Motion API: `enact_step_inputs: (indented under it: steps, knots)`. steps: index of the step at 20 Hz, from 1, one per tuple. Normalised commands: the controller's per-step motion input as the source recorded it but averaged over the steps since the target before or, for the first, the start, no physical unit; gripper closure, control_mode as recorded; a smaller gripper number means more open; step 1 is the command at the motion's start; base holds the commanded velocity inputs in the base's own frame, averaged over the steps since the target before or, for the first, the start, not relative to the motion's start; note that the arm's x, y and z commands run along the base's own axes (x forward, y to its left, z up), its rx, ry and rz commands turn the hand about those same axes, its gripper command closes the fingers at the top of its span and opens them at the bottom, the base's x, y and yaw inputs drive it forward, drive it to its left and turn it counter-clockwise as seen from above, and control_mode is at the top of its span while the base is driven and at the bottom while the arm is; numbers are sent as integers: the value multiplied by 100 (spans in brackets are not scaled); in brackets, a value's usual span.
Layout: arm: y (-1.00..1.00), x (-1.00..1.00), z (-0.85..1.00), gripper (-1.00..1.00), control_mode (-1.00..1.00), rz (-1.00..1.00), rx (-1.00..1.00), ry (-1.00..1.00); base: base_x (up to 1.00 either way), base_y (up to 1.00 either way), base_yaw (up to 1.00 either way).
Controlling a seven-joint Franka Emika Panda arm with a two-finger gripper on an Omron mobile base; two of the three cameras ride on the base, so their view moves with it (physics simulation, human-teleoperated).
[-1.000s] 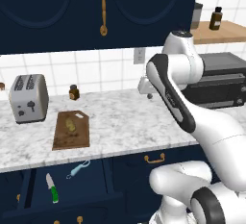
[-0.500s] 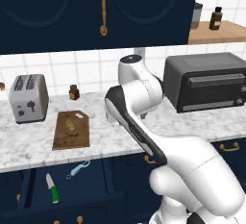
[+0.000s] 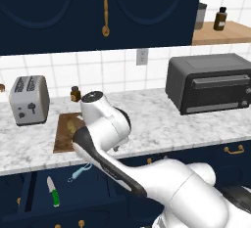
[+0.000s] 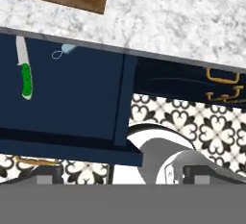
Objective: Place the appropriate cutting tool for cutting the potato skin on the cutting board.
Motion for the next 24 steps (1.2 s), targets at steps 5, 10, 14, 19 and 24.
enact_step_inputs:
  steps: [5, 10, 14, 19, 24]
  knots:
    - [61, 0, -79, -100, -100, -9, 1, 0, 0, 0, 0]
    - [38, 4, -60, -100, -100, -8, 5, 1, 0, 0, 0]
    - [11, 17, -58, -100, -100, -2, 11, 0, 0, 0, 0]
    - [16, 7, -63, -100, -100, -2, 7, 1, 0, 0, 0]
    - [21, 2, -47, -100, -100, -3, 0, 12, 0, 0, 0]
